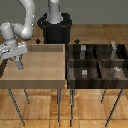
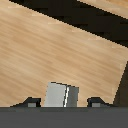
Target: Place the milk carton into the appropriate compartment.
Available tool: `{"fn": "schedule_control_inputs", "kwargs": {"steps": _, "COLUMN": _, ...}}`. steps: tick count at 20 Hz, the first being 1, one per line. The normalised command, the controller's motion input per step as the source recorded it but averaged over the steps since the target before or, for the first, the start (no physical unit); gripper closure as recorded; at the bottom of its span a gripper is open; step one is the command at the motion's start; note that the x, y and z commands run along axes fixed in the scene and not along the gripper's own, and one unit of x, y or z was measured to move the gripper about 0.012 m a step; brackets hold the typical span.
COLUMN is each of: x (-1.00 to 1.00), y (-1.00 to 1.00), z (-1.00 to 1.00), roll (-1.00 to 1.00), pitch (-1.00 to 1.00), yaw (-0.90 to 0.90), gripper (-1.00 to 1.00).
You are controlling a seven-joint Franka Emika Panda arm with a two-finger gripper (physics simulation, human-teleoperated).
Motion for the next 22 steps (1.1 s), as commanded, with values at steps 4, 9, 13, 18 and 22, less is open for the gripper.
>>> {"fn": "schedule_control_inputs", "kwargs": {"steps": 4, "x": 0.00, "y": 0.00, "z": 0.00, "roll": 0.00, "pitch": 0.00, "yaw": 0.00, "gripper": 1.00}}
{"fn": "schedule_control_inputs", "kwargs": {"steps": 9, "x": 0.00, "y": 0.00, "z": 0.40, "roll": 0.00, "pitch": 0.00, "yaw": 0.00, "gripper": 1.00}}
{"fn": "schedule_control_inputs", "kwargs": {"steps": 13, "x": 0.00, "y": 0.00, "z": 1.00, "roll": 0.00, "pitch": 0.00, "yaw": 0.00, "gripper": 1.00}}
{"fn": "schedule_control_inputs", "kwargs": {"steps": 18, "x": 0.00, "y": 0.00, "z": 1.00, "roll": 0.00, "pitch": 0.00, "yaw": 0.00, "gripper": 1.00}}
{"fn": "schedule_control_inputs", "kwargs": {"steps": 22, "x": 0.00, "y": 0.00, "z": 1.00, "roll": 0.00, "pitch": 0.00, "yaw": 0.00, "gripper": 1.00}}
